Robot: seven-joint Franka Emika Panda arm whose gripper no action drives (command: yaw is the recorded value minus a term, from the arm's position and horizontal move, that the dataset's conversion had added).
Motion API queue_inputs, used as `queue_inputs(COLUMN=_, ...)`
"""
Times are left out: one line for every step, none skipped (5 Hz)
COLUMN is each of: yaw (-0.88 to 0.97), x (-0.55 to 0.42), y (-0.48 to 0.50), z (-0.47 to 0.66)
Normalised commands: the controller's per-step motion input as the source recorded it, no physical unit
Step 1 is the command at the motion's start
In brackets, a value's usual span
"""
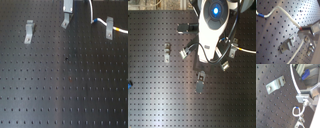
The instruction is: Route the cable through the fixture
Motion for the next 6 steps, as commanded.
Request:
queue_inputs(yaw=-0.16, x=-0.060, y=0.260, z=0.00)
queue_inputs(yaw=-0.26, x=-0.499, y=0.083, z=0.51)
queue_inputs(yaw=0.00, x=-0.207, y=0.013, z=0.34)
queue_inputs(yaw=0.07, x=-0.163, y=-0.003, z=0.32)
queue_inputs(yaw=0.27, x=-0.040, y=-0.086, z=0.31)
queue_inputs(yaw=0.25, x=-0.145, y=-0.063, z=0.28)
